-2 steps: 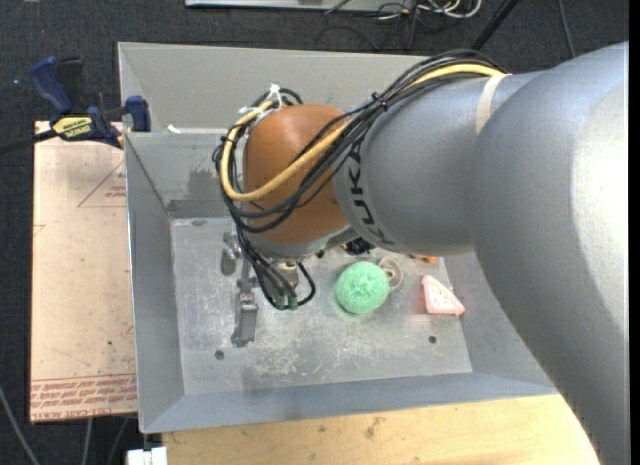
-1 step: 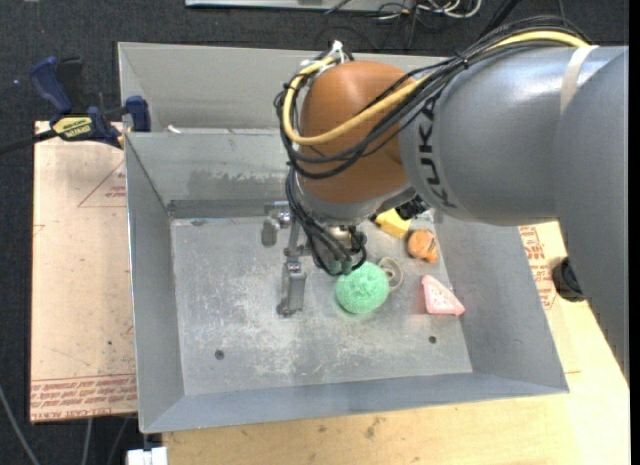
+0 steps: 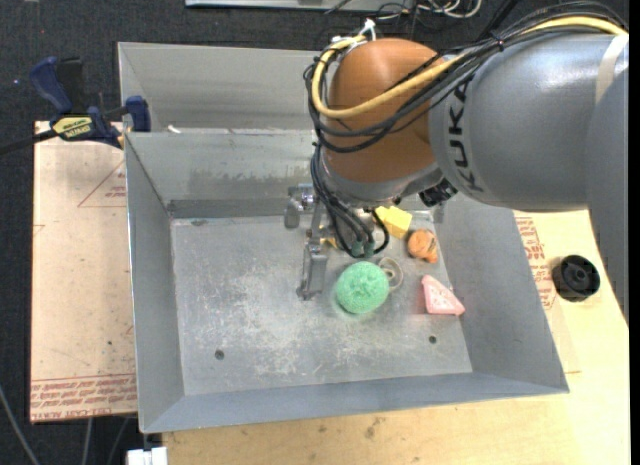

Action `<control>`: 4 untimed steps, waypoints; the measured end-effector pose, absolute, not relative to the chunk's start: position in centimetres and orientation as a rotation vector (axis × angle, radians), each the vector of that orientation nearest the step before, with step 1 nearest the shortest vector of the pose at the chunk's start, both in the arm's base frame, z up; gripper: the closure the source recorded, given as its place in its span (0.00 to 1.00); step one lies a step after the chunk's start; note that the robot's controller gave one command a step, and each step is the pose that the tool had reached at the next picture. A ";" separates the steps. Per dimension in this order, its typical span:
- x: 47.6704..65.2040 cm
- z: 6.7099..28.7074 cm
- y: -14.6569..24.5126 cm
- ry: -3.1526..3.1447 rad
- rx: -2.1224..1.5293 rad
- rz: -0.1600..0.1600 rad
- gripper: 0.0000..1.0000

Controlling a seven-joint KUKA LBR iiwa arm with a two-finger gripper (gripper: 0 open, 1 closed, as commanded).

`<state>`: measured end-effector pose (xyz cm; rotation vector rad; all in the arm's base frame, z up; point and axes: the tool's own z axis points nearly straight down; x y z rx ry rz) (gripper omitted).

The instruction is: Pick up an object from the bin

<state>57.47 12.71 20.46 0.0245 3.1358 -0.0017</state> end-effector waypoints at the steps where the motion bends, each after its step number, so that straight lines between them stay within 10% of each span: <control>1: 60.9 23.0 12.5 3.138 0.111 0.003 0.00; 2: 61.3 20.4 9.2 3.132 -0.035 0.003 0.00; 3: 57.8 17.9 7.3 3.130 -0.272 0.001 0.00; 4: 59.1 17.5 5.2 3.138 -0.023 0.003 0.00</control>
Offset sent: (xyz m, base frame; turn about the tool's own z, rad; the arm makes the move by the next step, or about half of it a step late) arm 0.0334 -0.0665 -0.0398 -0.1529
